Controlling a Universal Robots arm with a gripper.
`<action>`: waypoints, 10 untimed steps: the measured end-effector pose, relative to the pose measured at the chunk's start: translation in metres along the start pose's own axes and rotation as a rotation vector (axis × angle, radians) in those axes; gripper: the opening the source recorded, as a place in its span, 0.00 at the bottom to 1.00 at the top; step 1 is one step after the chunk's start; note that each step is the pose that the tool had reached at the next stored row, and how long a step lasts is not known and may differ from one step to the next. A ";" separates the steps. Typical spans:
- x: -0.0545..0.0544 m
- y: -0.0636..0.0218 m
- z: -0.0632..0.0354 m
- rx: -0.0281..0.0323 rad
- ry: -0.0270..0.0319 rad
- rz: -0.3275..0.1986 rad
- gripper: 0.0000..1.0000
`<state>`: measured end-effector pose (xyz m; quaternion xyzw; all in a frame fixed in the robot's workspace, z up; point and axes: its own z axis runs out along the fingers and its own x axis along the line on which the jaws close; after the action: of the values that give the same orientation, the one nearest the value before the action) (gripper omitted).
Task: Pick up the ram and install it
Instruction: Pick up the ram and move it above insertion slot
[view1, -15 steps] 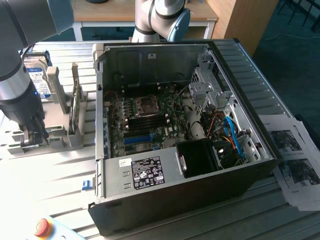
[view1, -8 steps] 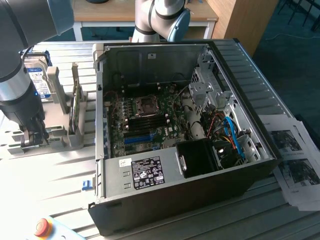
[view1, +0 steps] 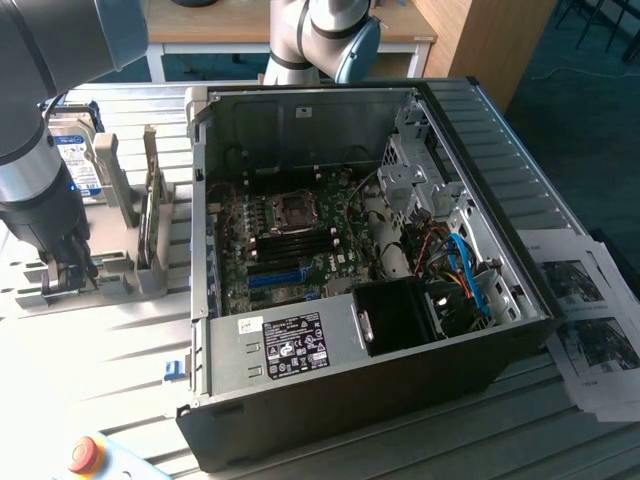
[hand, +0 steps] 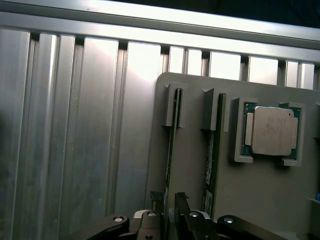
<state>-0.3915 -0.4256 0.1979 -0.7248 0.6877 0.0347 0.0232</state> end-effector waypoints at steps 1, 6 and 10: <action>0.000 0.0000 0.0000 0.0000 0.0000 0.000 0.24; 0.000 0.0000 -0.0021 0.0000 0.0002 0.000 0.24; 0.000 0.0000 -0.0026 0.0002 0.0002 0.000 0.24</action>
<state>-0.3915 -0.4256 0.2006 -0.7248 0.6877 0.0346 0.0232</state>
